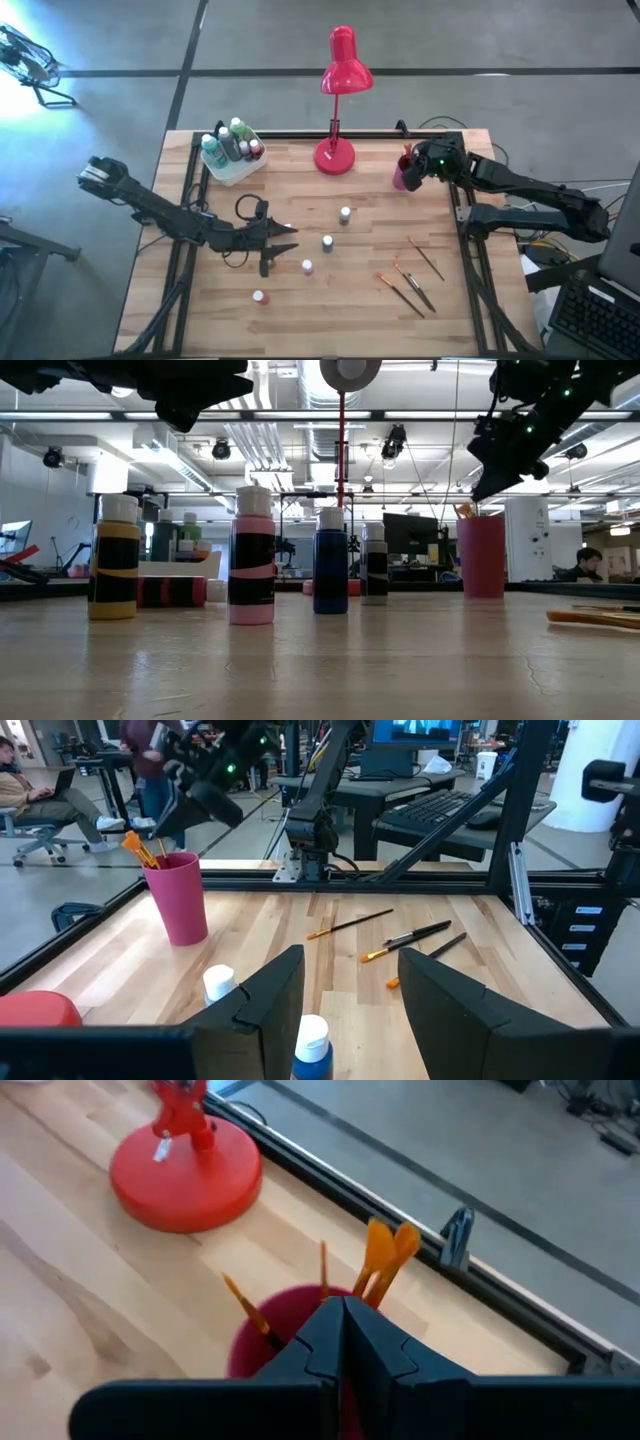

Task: Pick & Place Paint Supplies
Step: Put the gold paintbrush into the pink cup, then put the pink paint bottle into the white bin

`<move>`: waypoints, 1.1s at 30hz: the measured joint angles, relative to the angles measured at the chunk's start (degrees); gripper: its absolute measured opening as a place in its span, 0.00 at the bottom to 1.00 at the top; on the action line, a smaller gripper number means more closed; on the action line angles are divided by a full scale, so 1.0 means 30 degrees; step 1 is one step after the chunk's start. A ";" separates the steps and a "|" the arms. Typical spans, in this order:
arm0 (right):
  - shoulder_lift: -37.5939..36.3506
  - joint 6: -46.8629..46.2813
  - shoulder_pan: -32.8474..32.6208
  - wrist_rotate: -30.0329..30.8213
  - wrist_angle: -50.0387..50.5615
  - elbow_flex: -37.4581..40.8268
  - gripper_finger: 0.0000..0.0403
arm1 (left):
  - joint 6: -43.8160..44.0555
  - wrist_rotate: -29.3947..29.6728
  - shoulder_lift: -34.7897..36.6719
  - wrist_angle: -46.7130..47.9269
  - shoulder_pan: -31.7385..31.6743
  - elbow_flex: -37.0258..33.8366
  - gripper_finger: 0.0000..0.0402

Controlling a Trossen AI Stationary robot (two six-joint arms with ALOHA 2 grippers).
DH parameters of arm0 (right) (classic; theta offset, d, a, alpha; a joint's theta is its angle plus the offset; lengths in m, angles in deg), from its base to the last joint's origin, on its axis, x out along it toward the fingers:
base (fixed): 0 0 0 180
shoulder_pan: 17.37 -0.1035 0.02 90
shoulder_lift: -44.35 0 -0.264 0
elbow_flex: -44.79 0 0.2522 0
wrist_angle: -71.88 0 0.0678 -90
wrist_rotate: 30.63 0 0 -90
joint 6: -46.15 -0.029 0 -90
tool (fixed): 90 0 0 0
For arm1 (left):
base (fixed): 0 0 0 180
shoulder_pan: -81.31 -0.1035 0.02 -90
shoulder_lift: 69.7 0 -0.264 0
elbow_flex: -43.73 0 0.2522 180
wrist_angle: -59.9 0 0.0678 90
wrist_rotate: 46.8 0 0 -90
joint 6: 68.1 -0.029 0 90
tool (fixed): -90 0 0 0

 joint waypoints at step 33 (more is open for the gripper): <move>-0.0022 -0.0064 0.0447 0.0033 0.2715 -0.4534 0.60 | -0.0022 -0.0007 0.0000 0.0000 0.0000 0.0000 0.42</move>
